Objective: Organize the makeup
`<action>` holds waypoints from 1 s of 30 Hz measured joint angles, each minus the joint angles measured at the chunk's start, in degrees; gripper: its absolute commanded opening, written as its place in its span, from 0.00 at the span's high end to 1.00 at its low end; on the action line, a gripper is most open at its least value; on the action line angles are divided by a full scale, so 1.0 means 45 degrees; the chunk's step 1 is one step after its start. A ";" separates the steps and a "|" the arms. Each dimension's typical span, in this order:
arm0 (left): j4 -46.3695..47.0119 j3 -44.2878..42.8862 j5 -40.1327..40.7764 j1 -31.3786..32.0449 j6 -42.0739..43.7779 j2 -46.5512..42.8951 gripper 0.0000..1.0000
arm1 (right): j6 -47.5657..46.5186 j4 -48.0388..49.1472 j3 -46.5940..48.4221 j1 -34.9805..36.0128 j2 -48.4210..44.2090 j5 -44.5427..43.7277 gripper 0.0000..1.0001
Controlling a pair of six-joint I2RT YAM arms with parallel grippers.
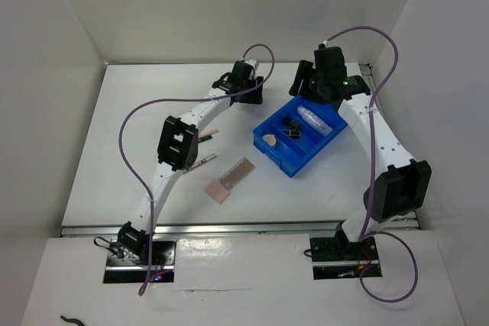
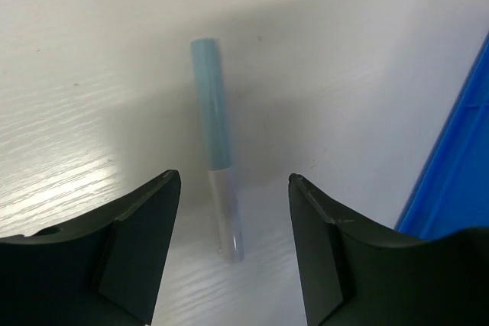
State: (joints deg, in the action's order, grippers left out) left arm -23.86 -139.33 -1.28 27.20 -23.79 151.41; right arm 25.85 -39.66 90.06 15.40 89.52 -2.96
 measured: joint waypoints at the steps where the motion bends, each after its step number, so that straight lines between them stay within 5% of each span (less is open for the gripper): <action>1: -0.0005 -0.0112 0.0141 0.0092 0.0141 0.0083 0.30 | 0.0000 0.0005 0.0000 0.0000 0.0000 0.0000 0.32; 16: -0.0680 -0.0578 0.1035 0.0486 0.1025 0.0602 0.45 | 0.0000 0.0180 -0.0015 0.0000 0.0005 0.0087 0.32; 25: -0.0928 -0.0597 0.1030 0.0471 0.1258 0.0602 0.71 | -0.0015 0.0253 -0.0015 -0.0073 0.0083 0.0141 0.32; 30: -0.0777 -0.0330 0.0719 0.0437 0.1243 0.0486 1.00 | -0.0287 -0.0019 0.0170 -0.0442 0.0335 0.0291 0.32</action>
State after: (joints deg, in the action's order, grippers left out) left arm -27.35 -140.81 1.96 29.17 -18.20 153.60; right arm 24.56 -39.75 90.83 13.41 91.02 -1.65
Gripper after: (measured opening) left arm 0.303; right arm 0.676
